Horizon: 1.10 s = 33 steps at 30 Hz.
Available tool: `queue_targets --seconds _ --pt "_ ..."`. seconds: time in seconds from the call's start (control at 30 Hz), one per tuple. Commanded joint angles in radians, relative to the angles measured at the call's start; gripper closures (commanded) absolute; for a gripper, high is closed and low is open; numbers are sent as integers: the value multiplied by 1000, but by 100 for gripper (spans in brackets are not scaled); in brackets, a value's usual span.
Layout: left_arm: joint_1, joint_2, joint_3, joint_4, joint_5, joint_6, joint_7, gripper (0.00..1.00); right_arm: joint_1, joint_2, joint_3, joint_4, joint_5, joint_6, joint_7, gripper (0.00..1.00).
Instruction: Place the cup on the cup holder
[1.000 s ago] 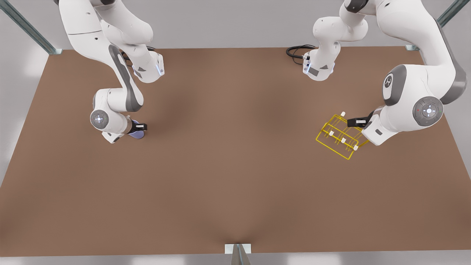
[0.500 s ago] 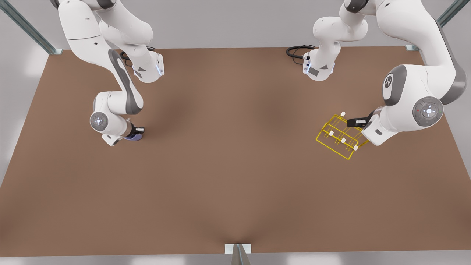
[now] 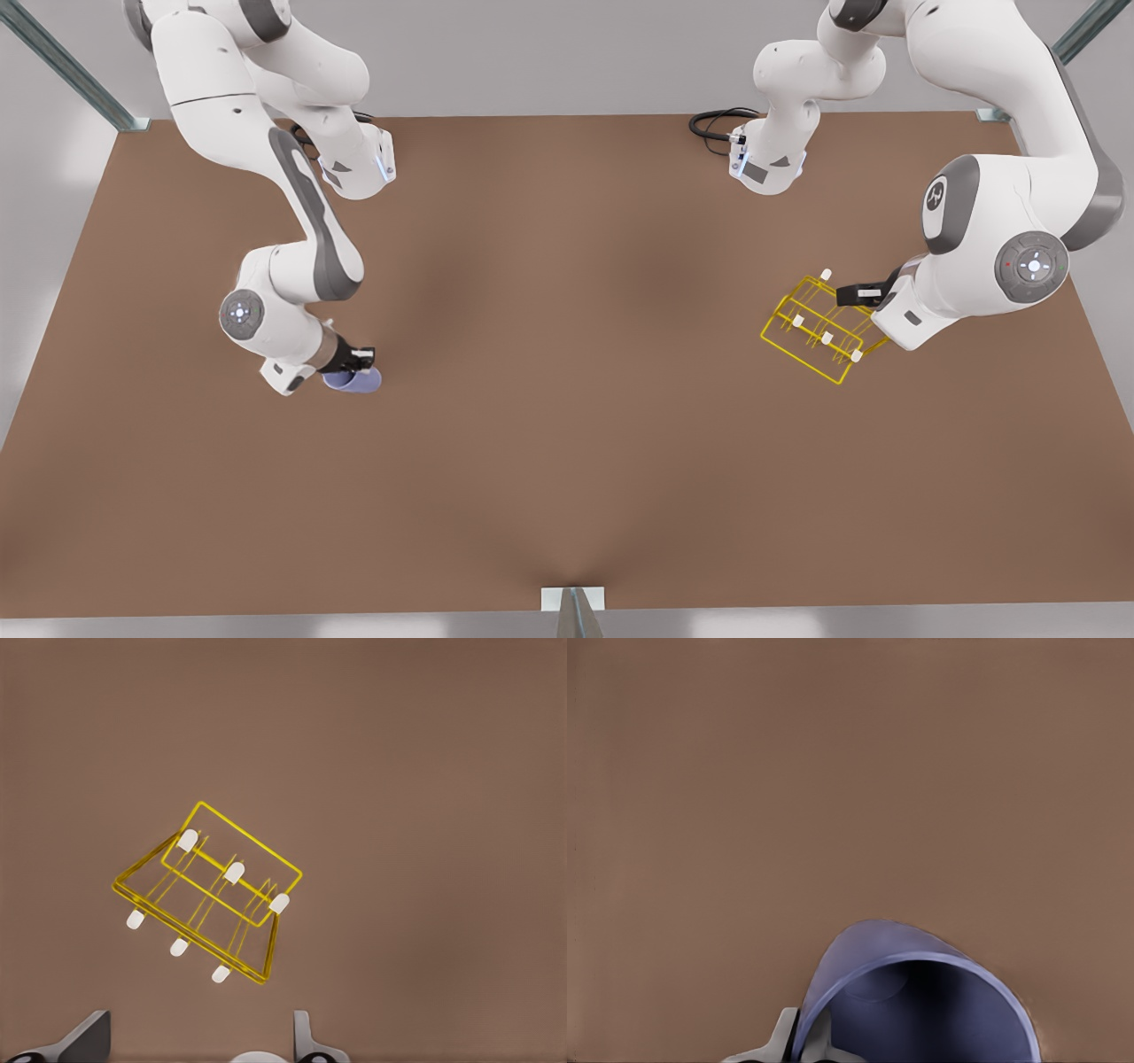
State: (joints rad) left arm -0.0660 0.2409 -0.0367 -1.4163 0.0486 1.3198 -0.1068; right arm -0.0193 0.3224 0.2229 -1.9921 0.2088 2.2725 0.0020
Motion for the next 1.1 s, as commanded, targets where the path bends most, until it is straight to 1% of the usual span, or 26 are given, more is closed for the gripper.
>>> queue_targets --seconds 0.0,0.07,0.13,0.17,0.23,0.27,0.3,0.33,0.4,0.43,0.47,0.5,0.57,0.6,0.67,0.73,0.87,1.07 --pt "0 -2 0 0 1 -1 -1 0 36 53 0 67 196 13 16 79" --pt "0 -2 0 2 1 -1 -1 0 87 116 1 174 346 7 16 79" --pt "0 -2 0 2 1 -1 -1 0 110 159 0 243 517 5 0 79" --pt "0 -2 0 2 1 -1 -1 0 144 201 0 300 630 5 -10 79" --pt "0 -2 0 2 1 -1 -1 0 193 271 1 398 774 9 -10 79" --pt "0 -2 0 2 1 -1 -1 0 203 302 9 433 785 5 -4 79" --pt "0 -2 0 2 1 -1 -1 0 208 343 9 493 886 -27 -5 79" --pt "0 -2 0 2 1 -1 -1 0 240 366 19 499 934 8 4 79" --pt "0 -2 0 2 1 -1 -1 0 294 417 24 570 1023 30 50 79" --pt "0 -2 0 2 1 1 -1 0 321 440 26 596 1035 64 92 79" --pt "0 -2 0 2 1 -1 -1 0 354 484 49 645 1035 97 111 79" --pt "0 -2 0 2 2 -1 -1 0 389 553 65 734 1034 147 162 79" --pt "0 -2 0 2 8 1 1 0 424 665 76 861 1032 148 170 79" --pt "0 -2 0 2 8 1 1 0 424 708 105 911 1031 148 171 79" --pt "0 0 0 5 16 3 1 0 440 773 115 974 1028 148 155 79" --pt "0 0 0 5 16 3 1 0 449 810 131 980 1028 150 90 79" --pt "0 0 0 5 16 3 1 0 447 817 125 935 1028 133 -42 79" --pt "0 1 0 7 17 4 1 0 481 860 124 931 1021 148 -122 79"
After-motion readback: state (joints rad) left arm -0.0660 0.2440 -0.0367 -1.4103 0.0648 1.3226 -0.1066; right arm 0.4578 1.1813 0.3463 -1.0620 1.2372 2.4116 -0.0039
